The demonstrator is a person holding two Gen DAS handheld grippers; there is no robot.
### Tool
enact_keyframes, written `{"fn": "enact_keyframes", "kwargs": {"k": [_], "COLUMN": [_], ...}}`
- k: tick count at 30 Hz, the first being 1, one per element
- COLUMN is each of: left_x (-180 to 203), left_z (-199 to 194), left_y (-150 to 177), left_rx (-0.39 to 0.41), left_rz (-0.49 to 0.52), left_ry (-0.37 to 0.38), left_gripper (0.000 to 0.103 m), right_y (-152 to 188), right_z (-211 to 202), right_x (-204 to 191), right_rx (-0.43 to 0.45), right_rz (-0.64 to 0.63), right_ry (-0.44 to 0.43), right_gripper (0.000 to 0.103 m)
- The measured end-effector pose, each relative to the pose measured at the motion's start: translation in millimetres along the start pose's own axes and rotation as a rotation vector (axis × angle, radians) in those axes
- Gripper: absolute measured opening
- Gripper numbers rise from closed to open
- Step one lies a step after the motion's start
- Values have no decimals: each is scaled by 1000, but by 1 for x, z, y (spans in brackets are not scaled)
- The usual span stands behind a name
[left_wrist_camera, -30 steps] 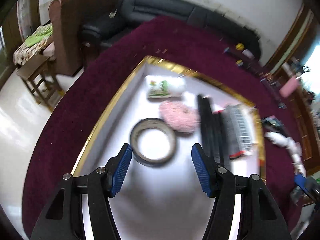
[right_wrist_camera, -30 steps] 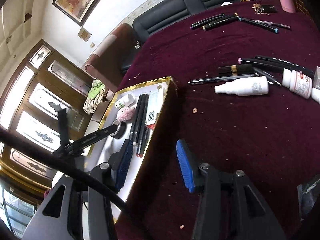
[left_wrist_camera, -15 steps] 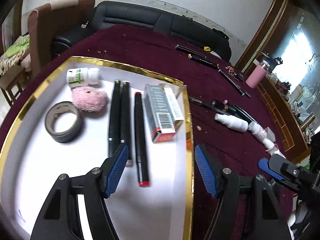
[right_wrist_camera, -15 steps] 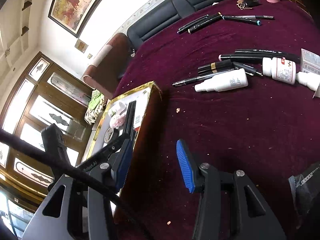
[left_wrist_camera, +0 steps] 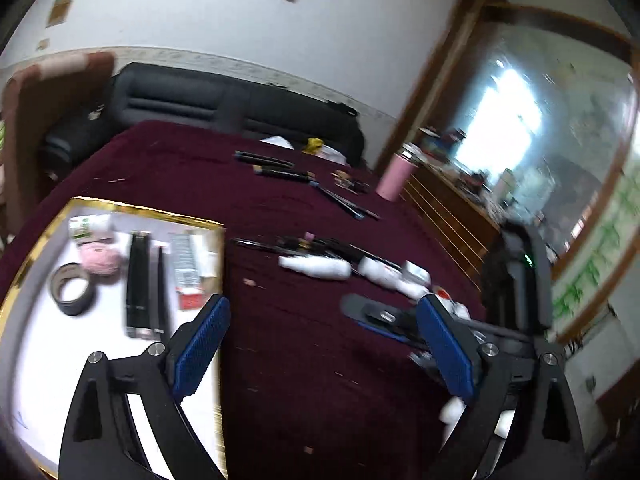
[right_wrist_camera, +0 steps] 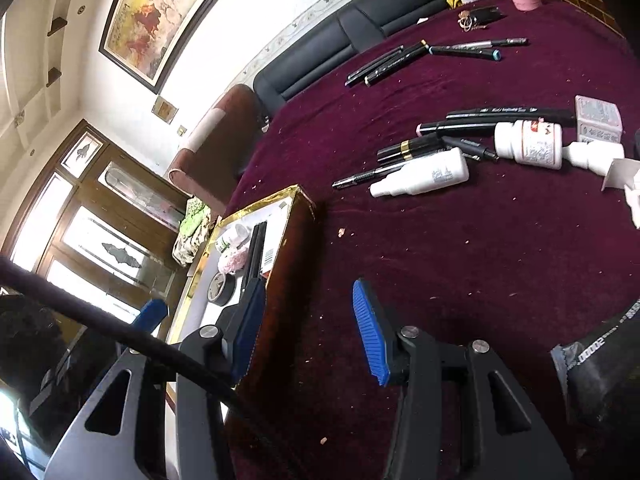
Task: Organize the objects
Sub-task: 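Open both grippers and withdraw them from the tray toward the clutter, then move the right gripper over the clutter toward the small white spray bottle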
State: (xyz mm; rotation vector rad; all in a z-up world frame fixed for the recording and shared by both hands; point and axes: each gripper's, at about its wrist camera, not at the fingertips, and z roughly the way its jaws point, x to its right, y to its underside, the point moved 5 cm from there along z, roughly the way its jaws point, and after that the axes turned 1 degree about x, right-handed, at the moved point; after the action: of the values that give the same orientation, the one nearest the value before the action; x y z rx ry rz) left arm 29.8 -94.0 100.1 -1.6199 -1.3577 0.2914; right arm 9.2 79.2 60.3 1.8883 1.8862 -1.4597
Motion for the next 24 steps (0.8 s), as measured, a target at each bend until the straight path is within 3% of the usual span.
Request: {"fn": "enact_keyframes", "kwargs": {"k": [13, 21, 24], "left_x": [28, 30, 28], "left_z": [21, 49, 59], "left_y": [16, 39, 46], "left_rx": [-61, -143, -178], "left_rz": [23, 20, 21], "left_ry": [30, 28, 11], "left_gripper": [92, 92, 92], "right_y": [-13, -18, -20], "right_z": [-29, -34, -38], "right_x": [42, 66, 74], "right_rx": [87, 116, 152], "right_rz": [57, 93, 78], "right_ry": [79, 102, 159], "right_gripper": [45, 46, 46]}}
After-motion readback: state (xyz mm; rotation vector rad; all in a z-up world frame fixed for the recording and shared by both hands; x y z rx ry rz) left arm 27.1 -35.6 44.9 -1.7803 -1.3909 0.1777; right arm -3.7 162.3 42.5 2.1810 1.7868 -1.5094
